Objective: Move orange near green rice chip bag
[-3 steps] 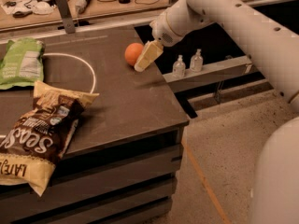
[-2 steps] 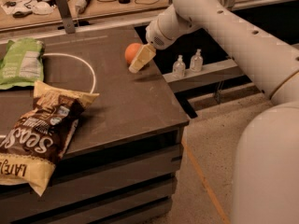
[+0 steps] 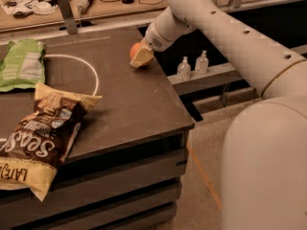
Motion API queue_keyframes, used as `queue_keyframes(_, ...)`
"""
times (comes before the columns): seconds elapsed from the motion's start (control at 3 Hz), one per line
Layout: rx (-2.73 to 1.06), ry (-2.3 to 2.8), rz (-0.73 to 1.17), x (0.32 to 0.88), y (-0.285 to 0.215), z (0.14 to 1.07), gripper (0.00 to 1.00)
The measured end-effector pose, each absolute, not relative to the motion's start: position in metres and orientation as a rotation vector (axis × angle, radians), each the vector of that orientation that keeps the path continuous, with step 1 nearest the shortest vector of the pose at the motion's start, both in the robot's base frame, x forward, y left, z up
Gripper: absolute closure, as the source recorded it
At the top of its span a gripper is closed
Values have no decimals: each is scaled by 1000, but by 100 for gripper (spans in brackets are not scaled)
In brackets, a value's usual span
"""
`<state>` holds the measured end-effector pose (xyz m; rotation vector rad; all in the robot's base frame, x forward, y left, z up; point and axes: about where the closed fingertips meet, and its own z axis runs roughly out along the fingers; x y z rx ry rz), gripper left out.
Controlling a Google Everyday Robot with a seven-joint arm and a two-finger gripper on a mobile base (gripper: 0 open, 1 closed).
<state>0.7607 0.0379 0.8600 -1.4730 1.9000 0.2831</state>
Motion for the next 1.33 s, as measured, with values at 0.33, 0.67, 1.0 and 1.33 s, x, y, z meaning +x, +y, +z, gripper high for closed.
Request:
queue_keyframes(0.33, -1478, 1901, 288, 760, 40, 857, 70)
queue_keyframes(0.67, -1482, 1902, 292, 760, 42, 854, 93)
queue_keyframes(1.0, -1485, 1903, 294, 760, 44, 852, 100)
queue_keyframes(1.33, -1485, 1903, 295, 760, 44, 852, 100)
